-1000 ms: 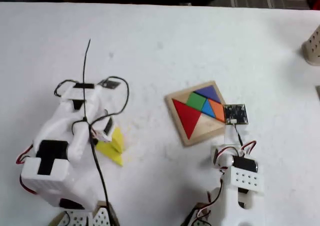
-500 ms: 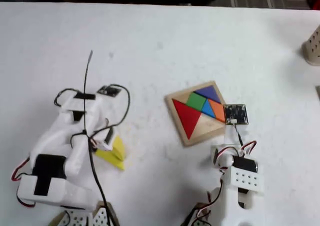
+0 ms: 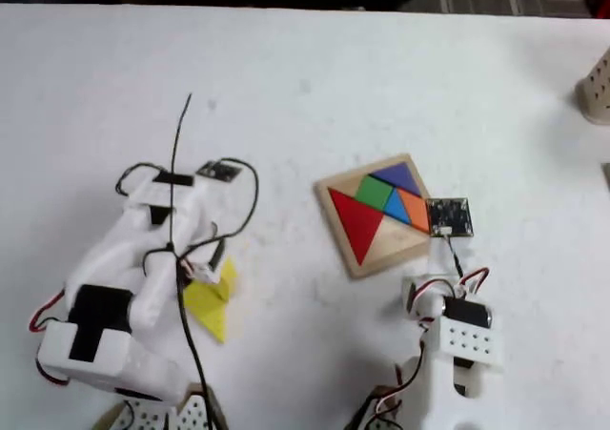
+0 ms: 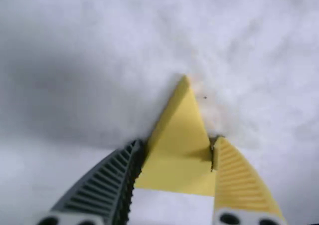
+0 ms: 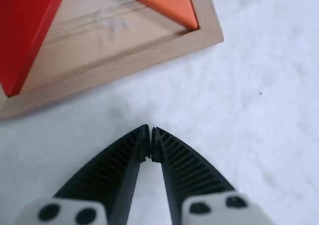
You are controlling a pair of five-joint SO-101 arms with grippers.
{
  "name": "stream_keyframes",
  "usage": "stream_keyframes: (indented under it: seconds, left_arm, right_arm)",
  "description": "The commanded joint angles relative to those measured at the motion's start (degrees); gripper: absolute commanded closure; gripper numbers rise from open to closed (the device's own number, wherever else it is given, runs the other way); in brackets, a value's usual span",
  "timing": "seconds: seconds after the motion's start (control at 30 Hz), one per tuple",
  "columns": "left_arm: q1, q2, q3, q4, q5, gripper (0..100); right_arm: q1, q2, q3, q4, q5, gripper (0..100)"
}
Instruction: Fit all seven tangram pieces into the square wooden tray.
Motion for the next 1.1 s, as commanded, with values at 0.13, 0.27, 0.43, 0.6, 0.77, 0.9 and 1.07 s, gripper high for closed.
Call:
stream_keyframes:
  seconds: [0.13, 0.27, 0.43, 0.6, 0.77, 0.9, 1.07]
  left_arm:
    - [1.01, 1.63, -0.09, -0.70, 0.62, 87]
    - [0.92, 1.63, -0.09, -0.62, 0.62, 87]
    - [-1.54, 1.63, -2.99, 1.05, 0.26, 87]
    - [-7.52, 1.19, -10.99, 8.53, -1.23, 87]
    - [-7.96, -8.22, -6.33, 9.41, -11.96, 87]
    - [-8.40, -21.58, 0.62, 9.41, -18.46, 87]
    - [-9.89, -35.12, 9.41, 11.60, -24.70, 87]
  right_arm:
    - [0.04, -1.54, -0.26, -0.84, 0.53, 97.8]
    - [0.04, -1.54, -0.18, -0.84, 0.53, 97.8]
    - [0.04, -1.54, -0.18, -0.84, 0.53, 97.8]
    - [0.04, -1.54, -0.18, -0.84, 0.53, 97.8]
    - [0.04, -1.54, -0.18, -0.92, 0.53, 97.8]
    - [-0.13, -1.54, -0.18, -1.01, 0.53, 97.8]
    - [-0.13, -1.54, -0.18, -1.01, 0.53, 97.8]
